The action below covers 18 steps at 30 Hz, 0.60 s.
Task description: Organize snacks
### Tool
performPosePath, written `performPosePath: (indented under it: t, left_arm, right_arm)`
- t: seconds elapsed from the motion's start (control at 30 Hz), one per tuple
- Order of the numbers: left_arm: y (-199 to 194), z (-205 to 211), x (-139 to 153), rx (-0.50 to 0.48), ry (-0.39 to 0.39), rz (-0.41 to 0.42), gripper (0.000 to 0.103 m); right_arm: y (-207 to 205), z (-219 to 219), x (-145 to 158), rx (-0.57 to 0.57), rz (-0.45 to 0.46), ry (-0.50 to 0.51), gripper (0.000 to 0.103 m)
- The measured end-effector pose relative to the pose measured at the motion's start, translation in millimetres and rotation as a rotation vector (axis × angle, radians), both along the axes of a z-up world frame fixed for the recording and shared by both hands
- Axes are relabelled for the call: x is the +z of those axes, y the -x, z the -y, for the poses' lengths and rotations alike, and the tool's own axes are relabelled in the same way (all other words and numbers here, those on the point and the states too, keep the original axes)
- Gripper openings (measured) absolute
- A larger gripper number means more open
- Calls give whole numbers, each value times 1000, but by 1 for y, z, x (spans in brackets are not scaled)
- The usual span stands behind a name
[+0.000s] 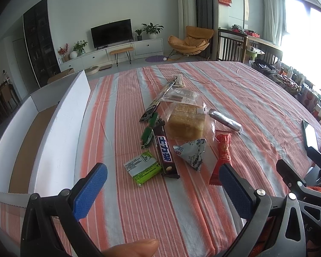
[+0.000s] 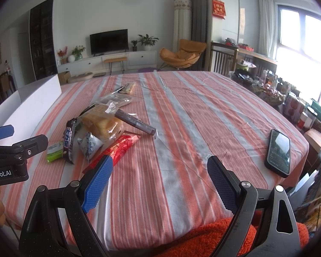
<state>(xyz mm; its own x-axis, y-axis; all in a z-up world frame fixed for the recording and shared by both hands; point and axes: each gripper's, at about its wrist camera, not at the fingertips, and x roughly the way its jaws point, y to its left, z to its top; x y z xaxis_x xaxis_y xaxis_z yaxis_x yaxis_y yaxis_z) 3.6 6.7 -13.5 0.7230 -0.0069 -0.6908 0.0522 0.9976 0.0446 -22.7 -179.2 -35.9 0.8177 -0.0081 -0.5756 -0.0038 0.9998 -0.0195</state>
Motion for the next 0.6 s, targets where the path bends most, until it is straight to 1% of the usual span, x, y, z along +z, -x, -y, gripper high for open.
performPosePath:
  t: [0.6]
  left_arm:
    - [0,4,-1,-4,-1,-7,103]
  right_arm:
    - [0,-2,-3,1,-2,0,92]
